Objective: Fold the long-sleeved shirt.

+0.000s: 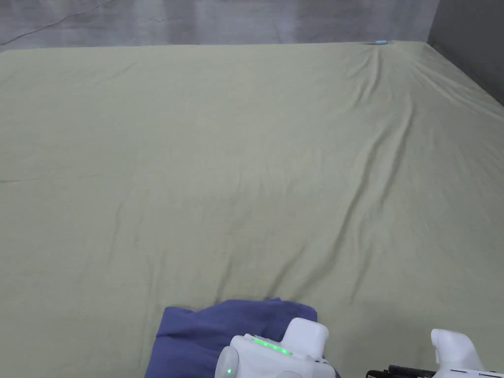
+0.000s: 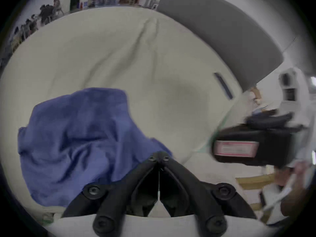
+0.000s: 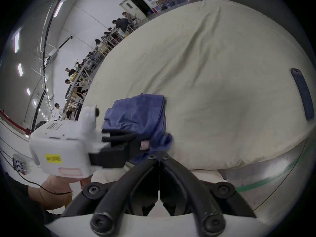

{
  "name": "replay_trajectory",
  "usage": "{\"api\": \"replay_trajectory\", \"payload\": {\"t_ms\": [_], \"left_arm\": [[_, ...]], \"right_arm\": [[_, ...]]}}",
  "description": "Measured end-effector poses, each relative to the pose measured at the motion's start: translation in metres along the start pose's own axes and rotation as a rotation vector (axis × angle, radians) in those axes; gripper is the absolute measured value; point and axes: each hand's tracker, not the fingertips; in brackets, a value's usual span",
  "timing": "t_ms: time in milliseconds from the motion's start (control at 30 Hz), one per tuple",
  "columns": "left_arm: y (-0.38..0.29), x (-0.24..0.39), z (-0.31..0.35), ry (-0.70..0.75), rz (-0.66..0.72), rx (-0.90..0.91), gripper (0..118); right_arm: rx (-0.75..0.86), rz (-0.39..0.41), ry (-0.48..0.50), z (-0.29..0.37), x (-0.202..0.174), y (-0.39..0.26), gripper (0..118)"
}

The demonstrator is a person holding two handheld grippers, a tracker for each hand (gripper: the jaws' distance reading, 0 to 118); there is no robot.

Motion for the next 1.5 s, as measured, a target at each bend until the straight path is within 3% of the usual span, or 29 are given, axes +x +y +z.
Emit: {"api": "replay_trajectory", "payload": {"t_ms": [67,167,367,467,600,633,800,833,900,1000,1033,1133,1267,1300,1333,1367,1400,1500], "left_arm": [[0.001,-0.006,0.027,-0.101,0.046,0.058,0],[-0.001,-0.044,0.079,-0.137,0.172,0.144,0],[-0.025,-0.161,0.154,0.147,0.360,0.252,0],[-0.045,-0.200,0.168,0.136,0.511,0.255,0],[-0.059,-0.212,0.169,0.117,0.557,0.271,0],[-0.061,-0.213,0.167,0.111,0.568,0.273,0],[-0.060,-0.218,0.156,0.068,0.588,0.265,0],[-0.059,-0.220,0.154,0.059,0.588,0.264,31],[-0.058,-0.226,0.147,-0.005,0.588,0.274,115],[-0.058,-0.243,0.123,-0.100,0.603,0.237,115],[-0.056,-0.253,0.124,-0.130,0.631,0.355,115],[-0.062,-0.268,0.098,-0.221,0.711,0.106,113],[-0.057,-0.257,0.071,-0.385,0.693,0.150,109],[-0.056,-0.254,0.065,-0.439,0.703,0.132,102],[-0.055,-0.252,0.060,-0.474,0.717,0.128,70],[-0.055,-0.250,0.053,-0.499,0.731,0.111,23],[-0.056,-0.249,0.046,-0.509,0.744,0.082,17],[-0.063,-0.253,0.028,-0.505,0.816,0.074,17]], "right_arm": [[0.018,0.001,0.018,0.000,-0.004,0.007,0],[0.046,0.009,0.074,-0.006,-0.019,0.025,0],[-0.010,0.086,0.155,-0.063,-0.064,0.055,0],[-0.174,0.060,0.093,-0.110,-0.075,0.053,0],[-0.246,0.119,-0.068,-0.156,-0.061,0.030,0],[-0.180,0.100,0.004,-0.151,-0.058,0.030,0],[-0.213,0.116,-0.004,-0.146,-0.058,0.038,0],[-0.219,0.117,0.002,-0.147,-0.057,0.039,0],[-0.230,0.102,0.017,-0.146,-0.054,0.041,0],[-0.236,0.055,0.060,-0.147,-0.045,0.042,0],[-0.237,0.033,0.080,-0.147,-0.041,0.042,0],[-0.239,-0.042,0.152,-0.148,-0.025,0.042,0],[-0.233,-0.154,0.224,-0.147,-0.006,0.038,0],[-0.232,-0.174,0.240,-0.148,-0.003,0.038,0],[-0.232,-0.183,0.246,-0.148,-0.001,0.037,0],[-0.231,-0.192,0.251,-0.149,0.001,0.037,0],[-0.232,-0.202,0.260,-0.149,0.002,0.037,0],[-0.228,-0.215,0.274,-0.147,0.005,0.036,0]]}}
